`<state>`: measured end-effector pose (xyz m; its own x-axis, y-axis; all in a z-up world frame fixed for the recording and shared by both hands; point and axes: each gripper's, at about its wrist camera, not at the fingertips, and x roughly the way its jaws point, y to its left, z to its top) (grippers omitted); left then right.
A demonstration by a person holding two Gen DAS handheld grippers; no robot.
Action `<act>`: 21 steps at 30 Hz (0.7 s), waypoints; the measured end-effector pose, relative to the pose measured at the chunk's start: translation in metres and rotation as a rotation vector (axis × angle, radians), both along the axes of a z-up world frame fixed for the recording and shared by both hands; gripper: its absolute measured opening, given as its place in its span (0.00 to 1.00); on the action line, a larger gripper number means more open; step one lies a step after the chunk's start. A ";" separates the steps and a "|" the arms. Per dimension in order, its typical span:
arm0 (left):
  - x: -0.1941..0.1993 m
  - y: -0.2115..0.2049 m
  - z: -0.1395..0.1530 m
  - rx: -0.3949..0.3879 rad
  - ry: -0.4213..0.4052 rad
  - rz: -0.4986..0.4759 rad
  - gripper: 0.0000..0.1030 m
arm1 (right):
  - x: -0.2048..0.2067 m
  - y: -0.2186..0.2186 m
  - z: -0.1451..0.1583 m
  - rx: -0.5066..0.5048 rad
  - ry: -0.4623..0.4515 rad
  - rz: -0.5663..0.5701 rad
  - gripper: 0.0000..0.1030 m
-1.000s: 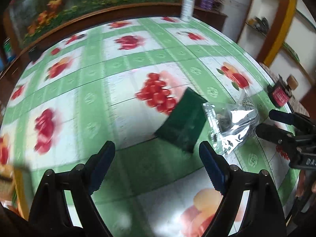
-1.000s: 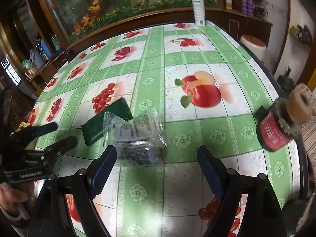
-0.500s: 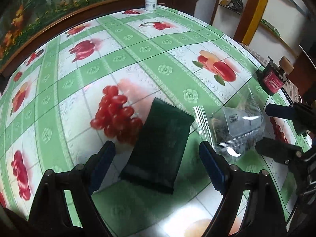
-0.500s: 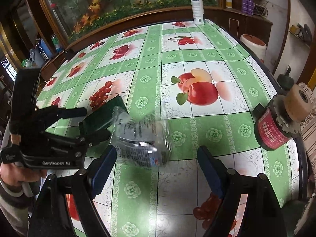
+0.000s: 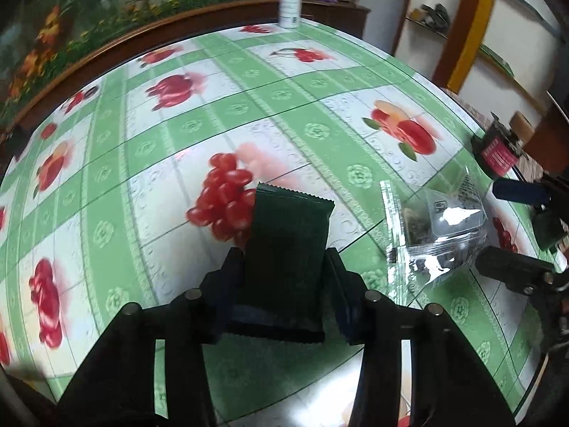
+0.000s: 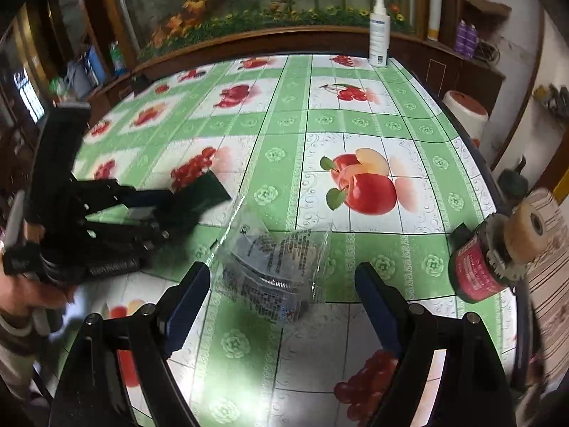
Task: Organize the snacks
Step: 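Grasp the dark green pack with the left gripper while the right grasps the clear plastic bag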
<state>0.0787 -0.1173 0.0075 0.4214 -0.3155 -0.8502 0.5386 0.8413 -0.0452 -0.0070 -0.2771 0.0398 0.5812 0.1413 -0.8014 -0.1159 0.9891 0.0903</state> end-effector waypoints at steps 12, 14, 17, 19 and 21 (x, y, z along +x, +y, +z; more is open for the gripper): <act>-0.025 0.020 0.005 -0.065 0.043 0.074 0.46 | 0.029 0.016 -0.034 0.048 0.072 0.001 0.88; -0.028 0.026 0.006 -0.080 0.048 0.089 0.46 | 0.026 0.009 -0.031 0.115 0.047 -0.007 0.76; -0.031 0.032 0.007 -0.087 0.052 0.101 0.46 | 0.021 -0.012 -0.031 0.316 0.048 -0.017 0.50; -0.033 0.032 0.005 -0.087 0.061 0.100 0.47 | 0.018 -0.013 -0.032 0.312 0.045 -0.010 0.49; -0.035 0.033 0.004 -0.086 0.065 0.103 0.47 | 0.016 -0.007 -0.031 0.283 0.044 0.001 0.49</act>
